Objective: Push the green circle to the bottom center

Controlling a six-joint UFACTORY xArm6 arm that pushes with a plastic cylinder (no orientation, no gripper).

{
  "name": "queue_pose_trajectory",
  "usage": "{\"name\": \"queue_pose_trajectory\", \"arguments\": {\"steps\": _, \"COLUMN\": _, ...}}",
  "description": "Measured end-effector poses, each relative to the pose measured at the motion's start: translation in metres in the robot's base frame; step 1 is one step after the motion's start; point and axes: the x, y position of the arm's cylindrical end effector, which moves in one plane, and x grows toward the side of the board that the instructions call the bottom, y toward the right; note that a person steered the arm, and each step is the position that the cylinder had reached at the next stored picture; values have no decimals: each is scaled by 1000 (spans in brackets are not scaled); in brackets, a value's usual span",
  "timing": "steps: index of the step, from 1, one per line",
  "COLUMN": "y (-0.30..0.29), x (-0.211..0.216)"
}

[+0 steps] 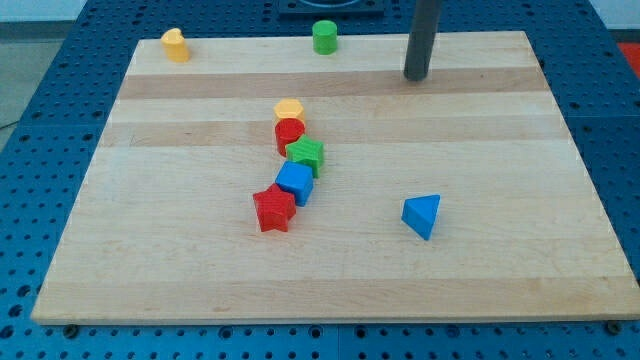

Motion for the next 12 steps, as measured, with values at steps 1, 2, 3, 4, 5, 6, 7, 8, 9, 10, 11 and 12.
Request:
{"name": "queue_pose_trajectory", "arguments": {"steps": 1, "y": -10, "x": -66}}
{"name": "queue_pose_trajectory", "arguments": {"steps": 2, "y": -31, "x": -65}}
{"name": "queue_pose_trajectory", "arguments": {"steps": 3, "y": -110, "x": -65}}
{"name": "queue_pose_trajectory", "arguments": {"steps": 4, "y": -178, "x": -62}}
{"name": "queue_pose_trajectory", "arguments": {"steps": 5, "y": -190, "x": -29}}
{"name": "queue_pose_trajectory", "arguments": {"steps": 6, "y": -179, "x": -37}}
{"name": "queue_pose_trajectory", "arguments": {"steps": 7, "y": -173, "x": -63}}
{"name": "queue_pose_trajectory", "arguments": {"steps": 8, "y": -215, "x": -61}}
{"name": "queue_pose_trajectory", "arguments": {"steps": 9, "y": -239, "x": -22}}
{"name": "queue_pose_trajectory", "arguments": {"steps": 10, "y": -230, "x": -30}}
{"name": "queue_pose_trajectory", "arguments": {"steps": 11, "y": -223, "x": -63}}
{"name": "queue_pose_trajectory", "arguments": {"steps": 12, "y": -236, "x": -36}}
